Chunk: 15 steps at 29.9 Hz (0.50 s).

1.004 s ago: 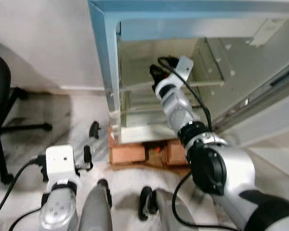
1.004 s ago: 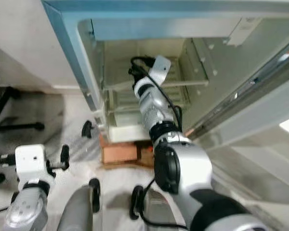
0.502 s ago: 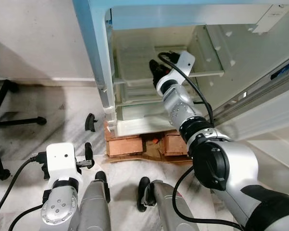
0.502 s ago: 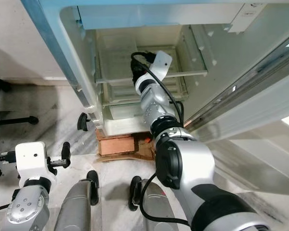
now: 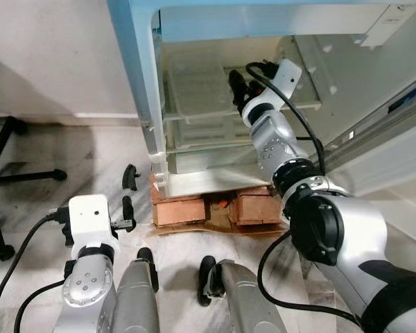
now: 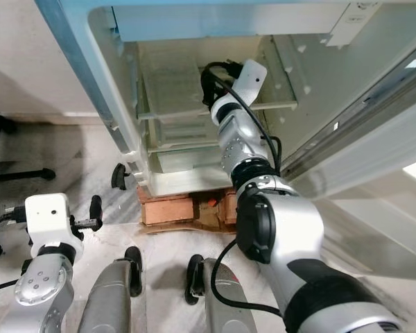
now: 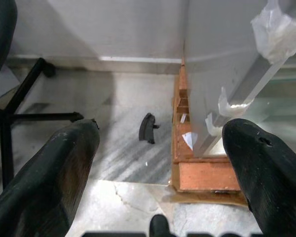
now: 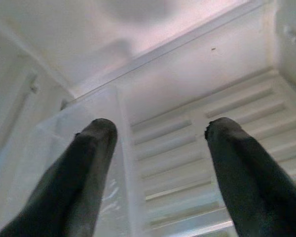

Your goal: Restocking fridge

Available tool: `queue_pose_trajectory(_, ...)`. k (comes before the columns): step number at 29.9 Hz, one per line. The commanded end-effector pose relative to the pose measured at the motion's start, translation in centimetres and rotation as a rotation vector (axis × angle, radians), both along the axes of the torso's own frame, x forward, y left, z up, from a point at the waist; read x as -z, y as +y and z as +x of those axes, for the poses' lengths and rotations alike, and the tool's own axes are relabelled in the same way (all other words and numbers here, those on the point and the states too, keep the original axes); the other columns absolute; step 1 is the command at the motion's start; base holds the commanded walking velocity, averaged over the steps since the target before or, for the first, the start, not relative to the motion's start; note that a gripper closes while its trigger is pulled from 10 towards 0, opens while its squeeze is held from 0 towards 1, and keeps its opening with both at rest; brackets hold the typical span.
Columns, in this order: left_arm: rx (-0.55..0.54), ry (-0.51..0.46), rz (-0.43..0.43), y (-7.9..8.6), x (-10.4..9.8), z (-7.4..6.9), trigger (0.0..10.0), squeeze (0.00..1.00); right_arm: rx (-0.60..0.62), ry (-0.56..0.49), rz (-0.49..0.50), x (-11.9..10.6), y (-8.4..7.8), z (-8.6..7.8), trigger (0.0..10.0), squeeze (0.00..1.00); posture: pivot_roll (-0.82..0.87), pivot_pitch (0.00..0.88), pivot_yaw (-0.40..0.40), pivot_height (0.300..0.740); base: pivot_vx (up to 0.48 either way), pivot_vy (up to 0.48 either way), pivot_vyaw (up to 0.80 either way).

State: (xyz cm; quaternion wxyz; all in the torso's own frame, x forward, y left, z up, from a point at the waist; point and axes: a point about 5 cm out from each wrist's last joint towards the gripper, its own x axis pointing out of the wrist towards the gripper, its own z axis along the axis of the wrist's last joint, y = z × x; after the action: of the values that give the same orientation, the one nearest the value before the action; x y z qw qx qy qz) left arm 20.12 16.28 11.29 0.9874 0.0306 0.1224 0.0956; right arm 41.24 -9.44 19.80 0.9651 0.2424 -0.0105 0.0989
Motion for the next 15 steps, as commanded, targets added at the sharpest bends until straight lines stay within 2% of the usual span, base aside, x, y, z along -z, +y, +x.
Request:
queue_pose_trajectory(1,0.0,0.026,-0.005,-0.1,0.7,-0.2,10.0,0.0,0.017,0.005,-0.025,0.6,-1.0,-0.1,10.0,1.0,0.23,0.285,-0.129,0.74,0.0,0.0,0.0)
queue_pose_trajectory(7,0.014,0.009,0.004,0.1,0.7,0.6,10.0,0.0,-0.009,-0.011,-0.109,1.2,-1.9,-0.3,10.0,1.0,0.22,0.248,-0.119,0.74,0.0,0.0,0.0)
queue_pose_trajectory(10,0.041,-0.004,-0.006,0.1,0.8,1.0,10.0,0.0,-0.032,-0.014,-0.117,1.8,-2.2,-0.5,10.0,1.0,0.2,0.229,-0.111,0.74,0.0,0.0,0.0)
queue_pose_trajectory(15,0.071,-0.024,-0.002,0.1,1.3,2.0,10.0,0.0,-0.112,-0.025,-0.153,3.8,-2.3,-1.5,10.0,1.0,0.15,0.179,-0.075,0.74,0.0,0.0,0.0)
